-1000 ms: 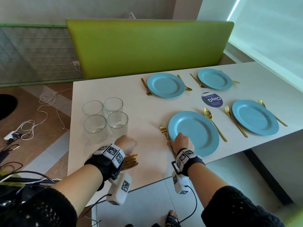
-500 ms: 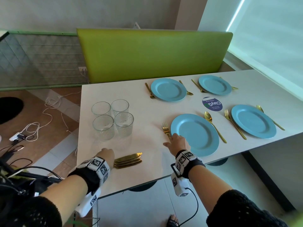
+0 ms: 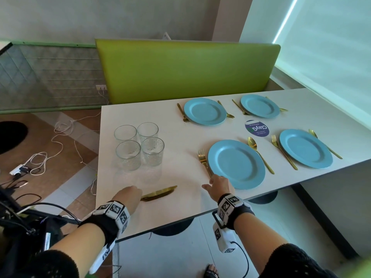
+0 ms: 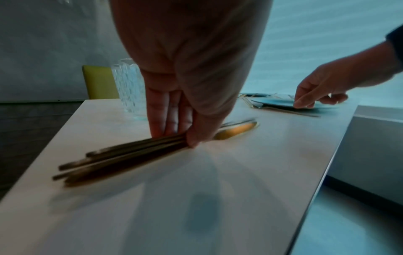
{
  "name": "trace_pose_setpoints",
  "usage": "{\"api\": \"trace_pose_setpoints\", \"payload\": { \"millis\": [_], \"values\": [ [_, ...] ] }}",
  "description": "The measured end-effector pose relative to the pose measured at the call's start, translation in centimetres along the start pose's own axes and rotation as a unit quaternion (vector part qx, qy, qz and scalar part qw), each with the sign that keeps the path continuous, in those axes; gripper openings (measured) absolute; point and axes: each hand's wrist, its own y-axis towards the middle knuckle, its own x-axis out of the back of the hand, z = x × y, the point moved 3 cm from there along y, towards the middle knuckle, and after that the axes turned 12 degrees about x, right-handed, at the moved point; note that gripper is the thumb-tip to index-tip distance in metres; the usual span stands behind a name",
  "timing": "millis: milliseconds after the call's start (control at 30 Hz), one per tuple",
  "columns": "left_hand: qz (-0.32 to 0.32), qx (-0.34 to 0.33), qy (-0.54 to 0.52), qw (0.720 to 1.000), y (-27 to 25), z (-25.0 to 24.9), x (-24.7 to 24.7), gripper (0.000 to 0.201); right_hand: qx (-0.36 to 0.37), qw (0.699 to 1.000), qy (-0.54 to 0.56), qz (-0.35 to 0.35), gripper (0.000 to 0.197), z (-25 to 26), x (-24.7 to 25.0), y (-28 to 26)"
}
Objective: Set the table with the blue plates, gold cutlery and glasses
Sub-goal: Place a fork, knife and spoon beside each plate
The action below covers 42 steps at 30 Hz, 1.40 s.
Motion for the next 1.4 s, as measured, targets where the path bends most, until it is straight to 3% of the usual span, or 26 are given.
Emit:
{"api": "trace_pose_setpoints", "payload": {
  "millis": [200, 700, 1000, 1200, 1267, 1400],
  "values": [
    [-0.016, -0.011, -0.012, 1.0, -0.2, -0.4, -0.6, 0.034, 0.0, 1.0, 0.012, -0.002, 0.039, -0.6, -0.1, -0.5],
    [0.048, -0.048, -0.001, 0.998, -0.5, -0.3, -1.2, 0.042, 0.011, 1.0, 0.005, 0.025, 0.038, -0.3, 0.1, -1.2],
    [0.07, -0.047, -0.099, 0.991, -1.4, -0.2, -0.6, 0.044, 0.024, 0.998, 0.02, 0.05, 0.036, 0.3, 0.0, -1.2],
    [0.126, -0.079, -0.243, 0.958, -2.2, -1.5, 2.4, 0.019, 0.026, 0.996, 0.068, 0.049, 0.026, 0.2, -0.2, -1.0],
    [0.119, -0.079, -0.326, 0.934, -2.1, -2.3, 3.4, 0.011, 0.028, 0.995, 0.081, 0.051, 0.025, 0.4, 0.0, -0.8],
    [0.109, -0.069, -0.477, 0.869, -2.1, -4.0, 5.8, 0.013, 0.042, 0.99, 0.119, 0.057, 0.021, 1.1, 0.4, -0.3]
  ]
}}
